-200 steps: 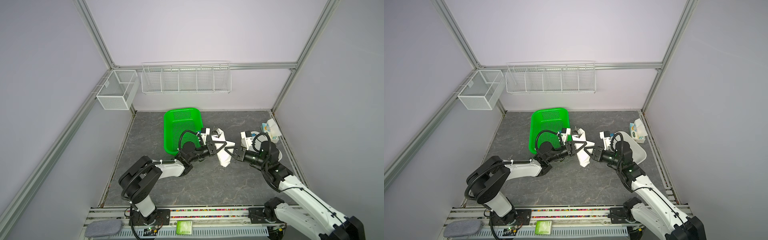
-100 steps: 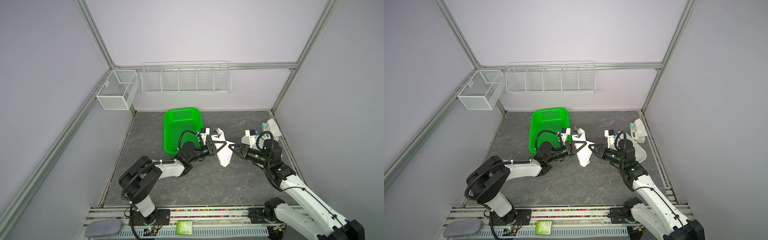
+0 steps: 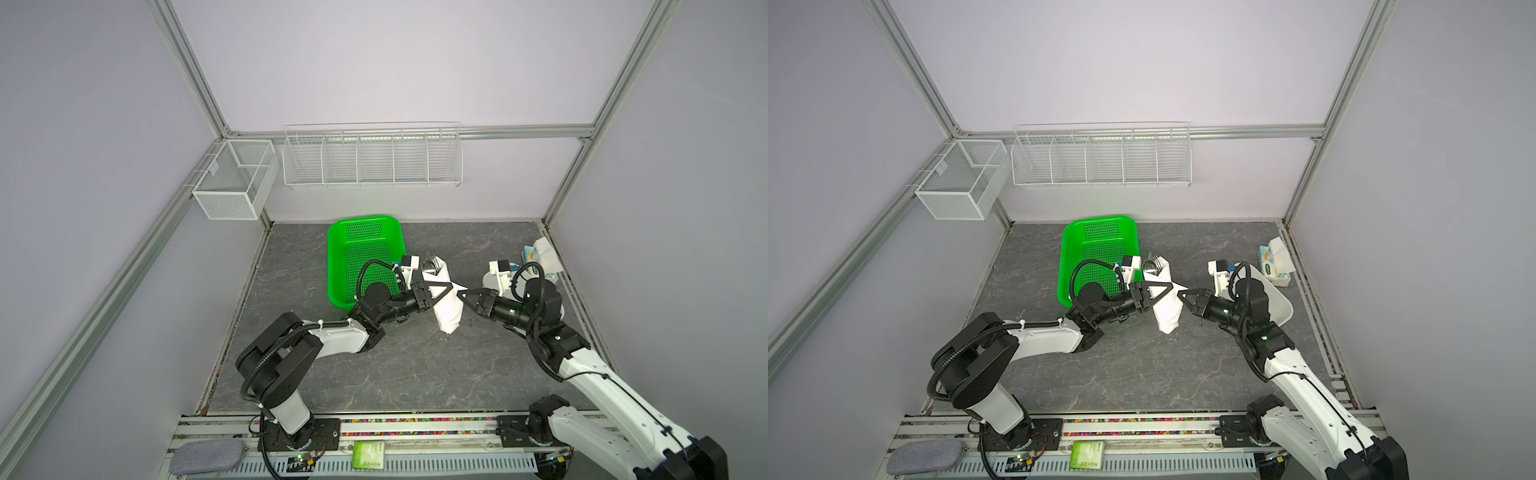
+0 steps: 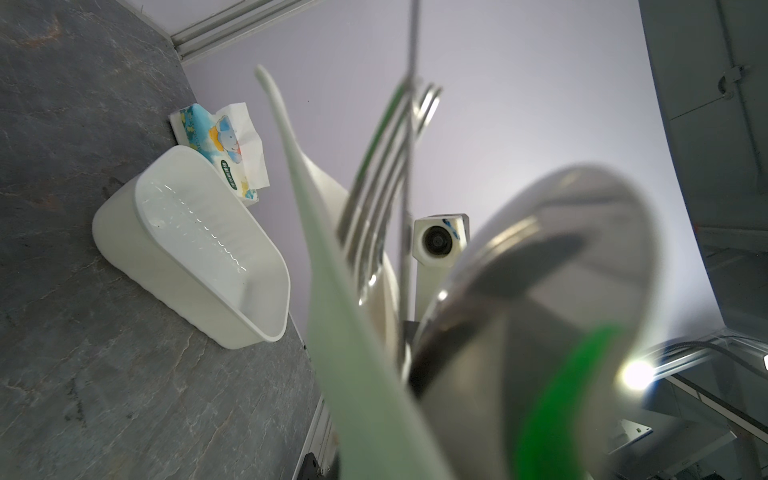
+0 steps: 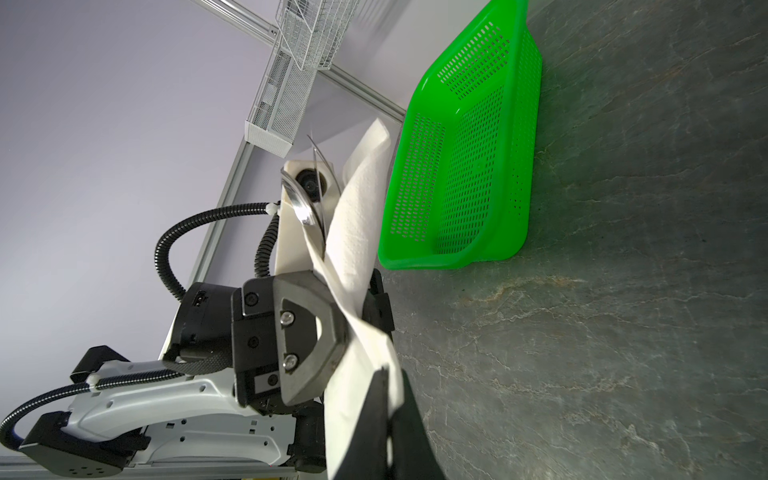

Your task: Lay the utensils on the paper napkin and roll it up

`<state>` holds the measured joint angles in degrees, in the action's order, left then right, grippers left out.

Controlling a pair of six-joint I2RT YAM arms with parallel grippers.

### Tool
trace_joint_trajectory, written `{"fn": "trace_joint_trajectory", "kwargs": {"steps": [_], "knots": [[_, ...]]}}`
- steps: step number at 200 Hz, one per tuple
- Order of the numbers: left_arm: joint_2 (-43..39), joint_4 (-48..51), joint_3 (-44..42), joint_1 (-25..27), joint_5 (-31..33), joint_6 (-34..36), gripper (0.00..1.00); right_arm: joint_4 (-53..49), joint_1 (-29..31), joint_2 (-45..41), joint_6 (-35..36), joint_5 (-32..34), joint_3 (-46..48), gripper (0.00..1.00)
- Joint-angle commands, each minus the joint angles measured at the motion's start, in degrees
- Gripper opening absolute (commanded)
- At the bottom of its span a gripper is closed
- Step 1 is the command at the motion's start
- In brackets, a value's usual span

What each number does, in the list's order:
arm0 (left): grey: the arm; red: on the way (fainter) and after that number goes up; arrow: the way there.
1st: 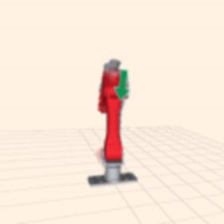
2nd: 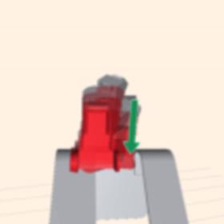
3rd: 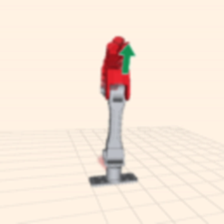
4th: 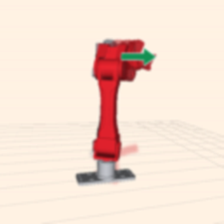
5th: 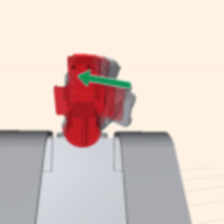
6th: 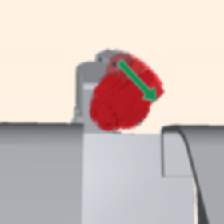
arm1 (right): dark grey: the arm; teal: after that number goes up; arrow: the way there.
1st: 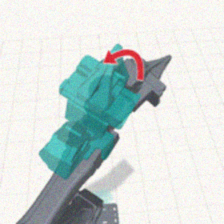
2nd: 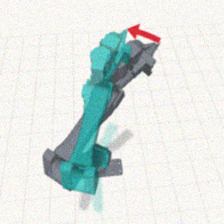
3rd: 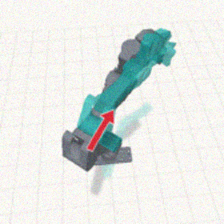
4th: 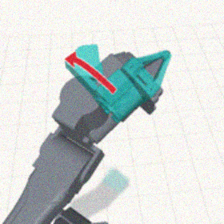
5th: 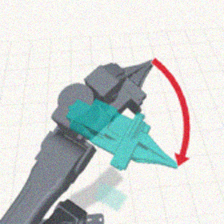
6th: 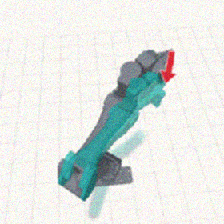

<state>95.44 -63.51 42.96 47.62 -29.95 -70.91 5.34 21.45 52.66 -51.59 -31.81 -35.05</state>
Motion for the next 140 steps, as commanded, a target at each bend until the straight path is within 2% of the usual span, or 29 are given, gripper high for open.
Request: {"fn": "trace_joint_trajectory", "kwargs": {"steps": [1,19,87,103,114,128,140], "knots": [[-2.3,-3.28,1.34,-0.33,-0.81,-0.37,0.14,-0.25,-0.42,0.85,0.11,-0.63,0.51,0.06],[-2.35,-3.31,1.25,-0.35,-0.54,-0.36,0.13,-0.34,-0.42,1.28,0.01,-0.4,0.84,0.06],[-2.1,-4.13,1.42,-0.42,-0.2,-0.43,0.0,-0.28,-0.19,3.46,0.17,-2.69,1.09,0.09],[-2.16,-3.23,0.96,-0.43,0.42,0.07,0.0,-3.19,-0.19,1.36,1.38,-0.96,0.12,0.17],[-2.34,-2.11,0.48,-0.51,1.11,0.55,0.0,-7.67,-0.21,-0.25,3.52,0.84,-1.65,0.21],[-2.36,-1.17,-0.14,-0.79,2.07,0.95,0.0,-14.37,-0.18,-2.34,6.76,3.65,-4.4,0.31],[-2.33,-1.03,-0.58,-1.01,2.73,0.89,0.0,-19.36,-0.21,-4.32,9.51,6.66,-6.43,0.35]]}}
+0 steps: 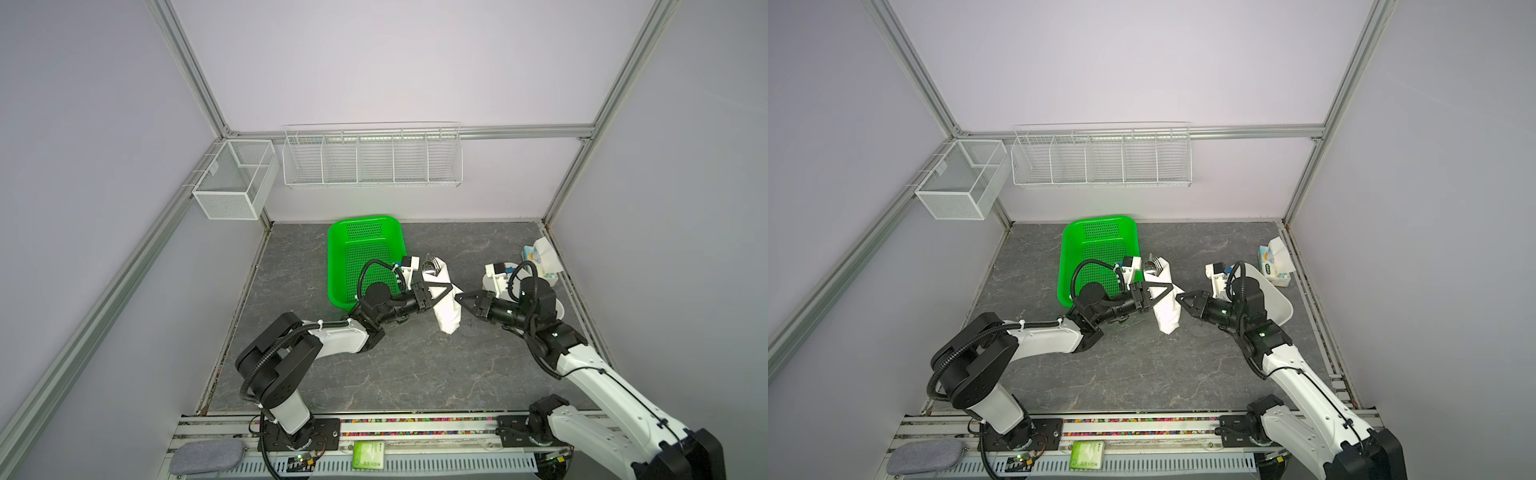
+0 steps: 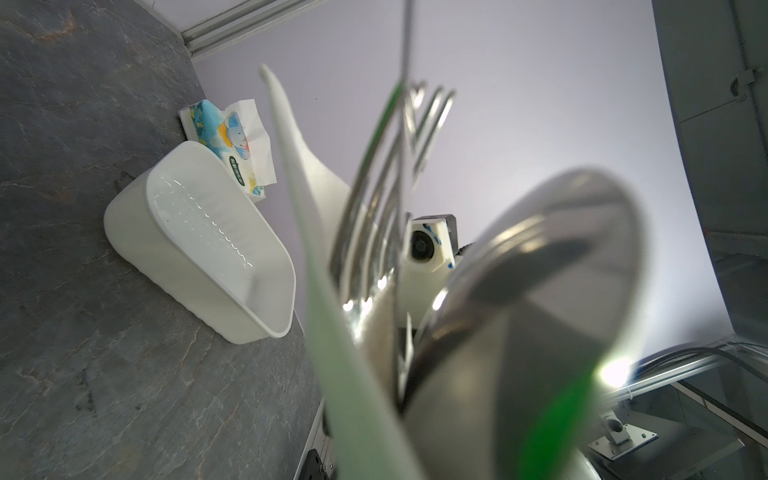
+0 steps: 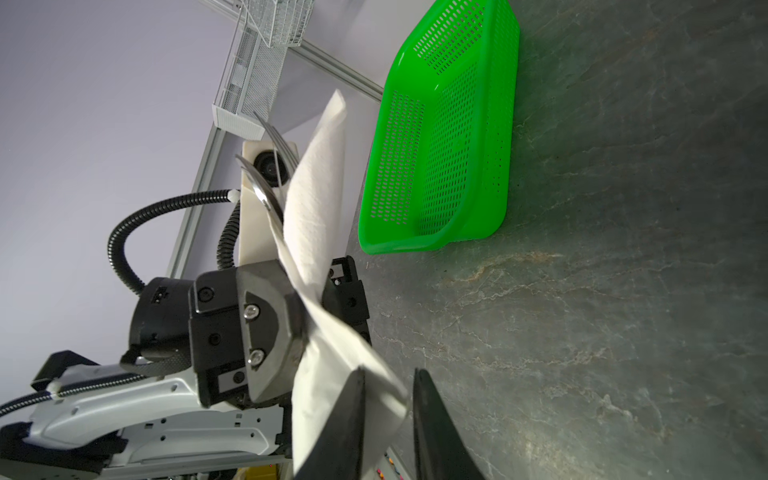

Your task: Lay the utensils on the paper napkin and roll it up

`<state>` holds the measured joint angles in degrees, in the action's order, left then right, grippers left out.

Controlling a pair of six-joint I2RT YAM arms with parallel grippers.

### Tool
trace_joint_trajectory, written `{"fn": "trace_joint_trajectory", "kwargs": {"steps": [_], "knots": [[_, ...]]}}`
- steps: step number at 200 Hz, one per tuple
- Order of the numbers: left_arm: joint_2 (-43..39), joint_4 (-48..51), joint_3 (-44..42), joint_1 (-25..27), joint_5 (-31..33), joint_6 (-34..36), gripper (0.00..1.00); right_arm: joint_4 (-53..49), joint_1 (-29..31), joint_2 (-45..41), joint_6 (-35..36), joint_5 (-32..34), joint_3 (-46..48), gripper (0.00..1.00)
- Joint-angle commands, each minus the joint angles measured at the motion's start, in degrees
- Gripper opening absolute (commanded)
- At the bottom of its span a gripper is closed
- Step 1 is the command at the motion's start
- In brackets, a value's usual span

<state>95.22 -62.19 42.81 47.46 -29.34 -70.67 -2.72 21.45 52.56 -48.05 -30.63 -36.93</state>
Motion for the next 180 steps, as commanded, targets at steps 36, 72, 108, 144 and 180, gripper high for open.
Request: {"fn": "trace_joint_trajectory", "kwargs": {"steps": [36,72,108,144,180], "knots": [[-2.77,1.13,-0.29,-1.06,3.21,2.21,0.0,-18.96,-0.18,-9.61,11.79,11.73,-8.28,0.53],[-5.21,7.61,0.53,-1.06,4.12,5.78,0.0,-18.28,1.24,-7.47,15.17,3.0,-12.21,0.67],[-7.06,12.28,1.67,-1.06,4.29,8.1,0.0,-20.85,8.26,-0.09,19.36,5.93,-17.89,0.68],[-7.86,12.63,1.82,-1.06,4.21,8.1,0.0,-20.71,10.82,3.5,20.46,11.03,-18.75,0.66],[-7.87,12.62,2.23,-1.06,4.25,8.1,0.0,-20.22,12.25,5.83,20.71,10.43,-18.91,0.61]]}}
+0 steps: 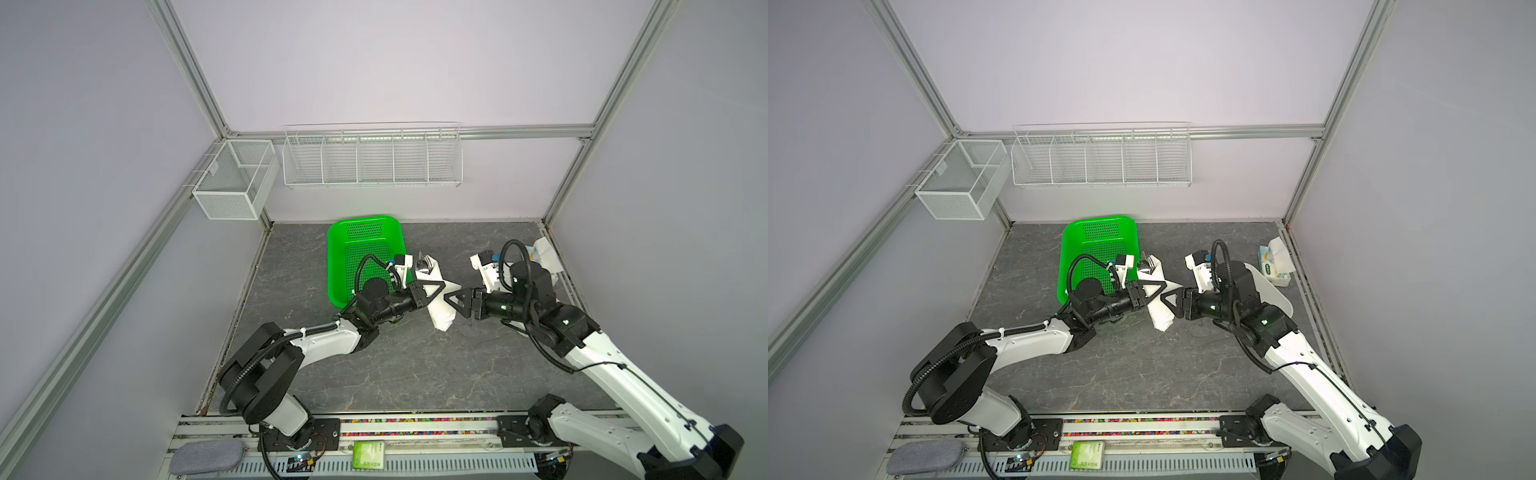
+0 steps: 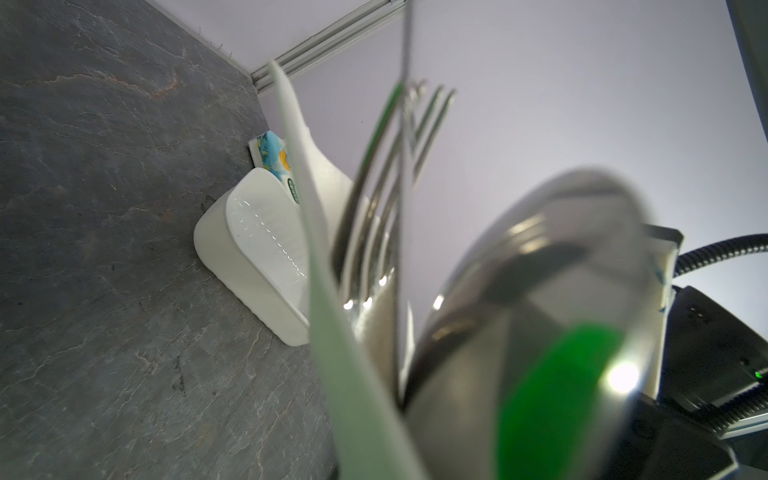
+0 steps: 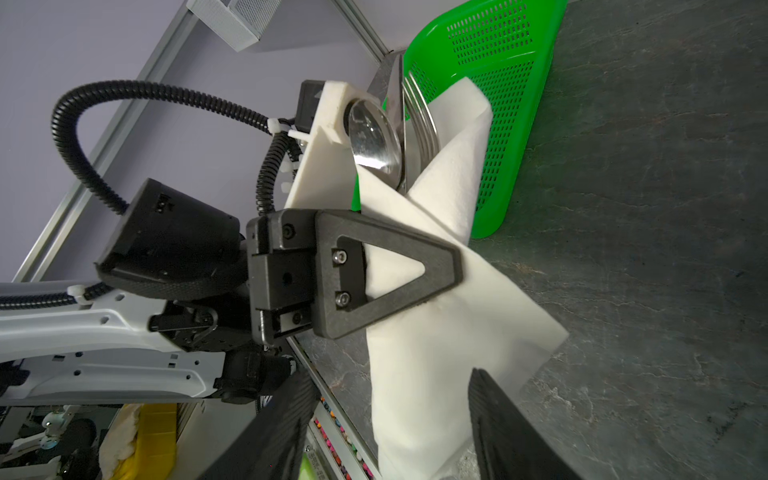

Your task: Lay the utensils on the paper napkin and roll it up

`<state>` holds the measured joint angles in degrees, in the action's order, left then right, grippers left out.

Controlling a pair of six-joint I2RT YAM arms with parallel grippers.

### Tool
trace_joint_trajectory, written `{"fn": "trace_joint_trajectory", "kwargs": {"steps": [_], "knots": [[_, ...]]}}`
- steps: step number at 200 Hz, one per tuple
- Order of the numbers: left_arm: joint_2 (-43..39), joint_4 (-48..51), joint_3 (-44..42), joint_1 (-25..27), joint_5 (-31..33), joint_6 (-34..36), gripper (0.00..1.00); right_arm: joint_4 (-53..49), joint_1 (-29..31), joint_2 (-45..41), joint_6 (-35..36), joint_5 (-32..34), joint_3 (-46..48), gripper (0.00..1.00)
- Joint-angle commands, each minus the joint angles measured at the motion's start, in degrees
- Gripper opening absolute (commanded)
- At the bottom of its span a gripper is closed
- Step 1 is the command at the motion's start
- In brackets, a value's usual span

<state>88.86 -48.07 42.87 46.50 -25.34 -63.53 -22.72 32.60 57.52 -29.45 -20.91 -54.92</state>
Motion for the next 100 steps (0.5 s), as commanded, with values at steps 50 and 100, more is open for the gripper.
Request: {"fn": "trace_joint_trajectory", "kwargs": {"steps": [50,100], "knots": [[-1.39,-2.64,2.36,-0.09,-0.4,0.25,0.0,-0.62,1.79,3.15,2.29,2.64,-0.97,0.61],[-1.52,-2.86,2.64,-0.09,-1.02,-0.19,0.0,0.02,2.28,4.88,2.56,2.45,-0.98,0.61]]}}
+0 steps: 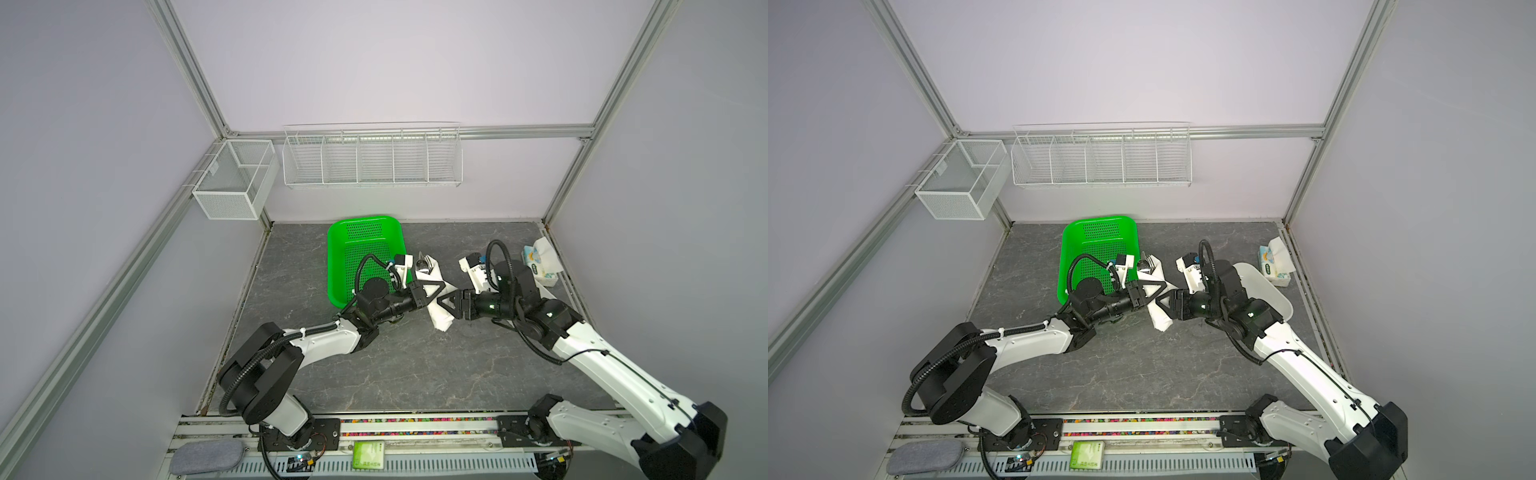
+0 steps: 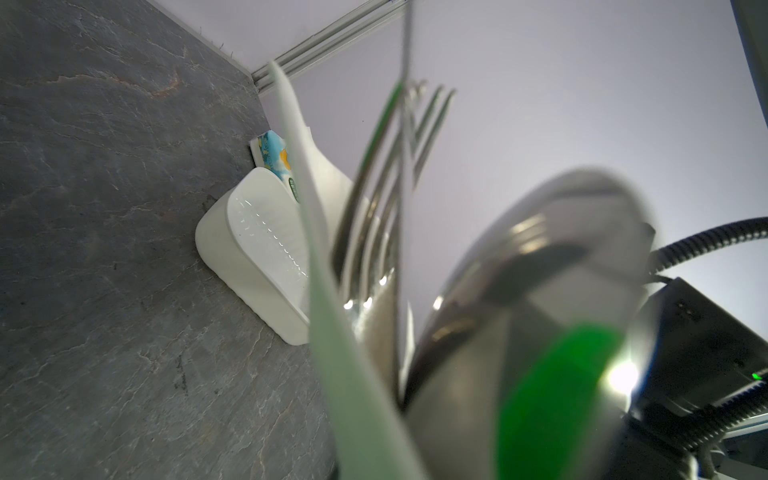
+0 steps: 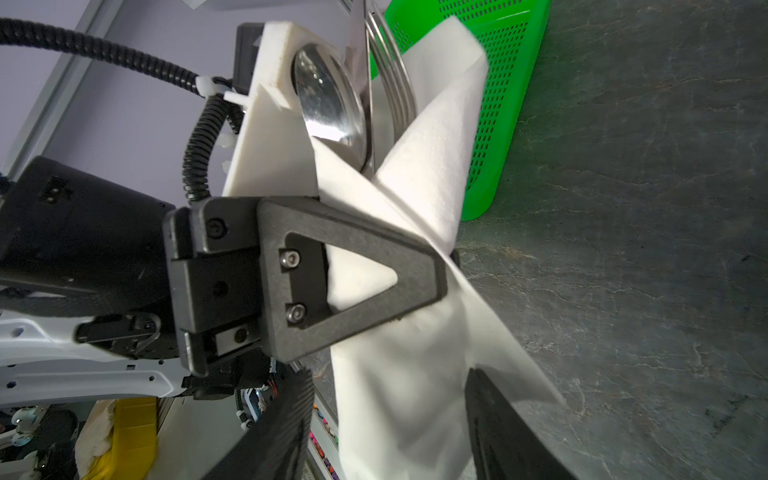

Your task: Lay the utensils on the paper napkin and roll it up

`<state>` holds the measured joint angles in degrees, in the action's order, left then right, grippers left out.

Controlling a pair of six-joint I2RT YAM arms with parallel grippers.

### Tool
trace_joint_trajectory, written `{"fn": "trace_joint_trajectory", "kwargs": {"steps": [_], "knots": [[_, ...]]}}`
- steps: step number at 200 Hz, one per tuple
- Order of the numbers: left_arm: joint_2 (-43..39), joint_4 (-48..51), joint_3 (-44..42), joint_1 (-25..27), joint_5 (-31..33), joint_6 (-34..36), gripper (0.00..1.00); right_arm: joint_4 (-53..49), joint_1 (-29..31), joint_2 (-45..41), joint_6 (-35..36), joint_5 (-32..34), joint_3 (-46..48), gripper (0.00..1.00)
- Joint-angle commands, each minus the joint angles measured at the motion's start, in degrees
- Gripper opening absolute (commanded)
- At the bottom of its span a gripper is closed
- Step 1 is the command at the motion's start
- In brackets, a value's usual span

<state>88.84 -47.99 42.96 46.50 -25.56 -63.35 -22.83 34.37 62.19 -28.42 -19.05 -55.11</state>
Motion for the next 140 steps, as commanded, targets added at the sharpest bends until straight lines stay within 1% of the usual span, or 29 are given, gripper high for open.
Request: {"fn": "trace_joint_trajectory", "kwargs": {"steps": [1,42,85,110,140], "knots": [[-1.49,-2.97,2.56,-0.09,-0.81,-0.37,0.0,0.14,0.56,0.21,1.57,0.55,-0.79,0.61],[-0.95,-4.28,2.74,-0.14,-1.19,-1.41,0.0,1.18,0.7,1.22,1.62,-1.42,-0.55,0.61],[-0.99,-4.97,2.98,-0.09,-1.5,-1.99,0.0,2.27,0.66,1.26,2.04,-1.69,0.53,0.61],[-0.87,-5.87,3.01,-0.09,-1.67,-2.71,0.0,4.14,0.63,1.46,2.06,-4.33,1.3,0.59],[-0.77,-7.27,2.95,-0.09,-2.03,-3.89,0.0,5.3,0.58,1.22,2.23,-5.31,2.5,0.58]]}}
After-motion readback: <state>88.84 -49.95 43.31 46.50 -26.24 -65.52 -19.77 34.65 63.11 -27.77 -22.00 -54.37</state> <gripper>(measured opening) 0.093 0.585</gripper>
